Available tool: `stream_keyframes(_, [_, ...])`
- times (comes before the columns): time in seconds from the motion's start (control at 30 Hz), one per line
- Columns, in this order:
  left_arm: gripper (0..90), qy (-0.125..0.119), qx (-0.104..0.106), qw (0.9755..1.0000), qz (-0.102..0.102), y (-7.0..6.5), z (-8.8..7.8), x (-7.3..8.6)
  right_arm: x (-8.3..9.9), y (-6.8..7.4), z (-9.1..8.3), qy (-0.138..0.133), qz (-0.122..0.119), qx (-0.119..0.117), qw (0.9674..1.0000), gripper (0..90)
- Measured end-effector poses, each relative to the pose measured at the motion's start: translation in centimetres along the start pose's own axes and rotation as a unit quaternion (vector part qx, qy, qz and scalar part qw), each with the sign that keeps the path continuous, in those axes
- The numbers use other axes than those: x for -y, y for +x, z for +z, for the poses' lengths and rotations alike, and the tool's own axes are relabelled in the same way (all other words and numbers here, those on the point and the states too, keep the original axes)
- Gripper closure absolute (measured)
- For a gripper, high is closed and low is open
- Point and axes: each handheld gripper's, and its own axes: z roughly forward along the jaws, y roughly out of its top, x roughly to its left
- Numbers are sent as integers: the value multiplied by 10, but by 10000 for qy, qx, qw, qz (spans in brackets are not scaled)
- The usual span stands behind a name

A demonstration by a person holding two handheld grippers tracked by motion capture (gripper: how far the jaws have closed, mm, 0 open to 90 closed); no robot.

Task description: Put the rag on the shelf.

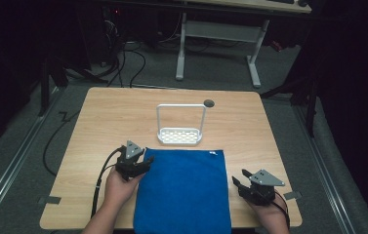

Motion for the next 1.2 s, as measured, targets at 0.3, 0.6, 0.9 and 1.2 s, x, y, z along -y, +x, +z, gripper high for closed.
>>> stream_keyframes(0.3, [534, 229, -233, 9994, -129, 21, 33, 6, -1, 0, 5, 44, 67, -103, 9999, 512])
stream_keyframes(0.6, [621, 446, 178, 9983, -325, 32, 50, 3, 2, -1, 14, 117, 241, -89, 9996, 496])
stream_keyframes(0.9, [641, 520, 345, 9975, -341, 33, 50, 4, -16, -9, 29, 152, 285, -16, 9995, 486])
stream_keyframes(1.2, [789, 505, 311, 9981, -161, 28, 48, 6, -46, -23, 70, 336, 769, -7, 9965, 545])
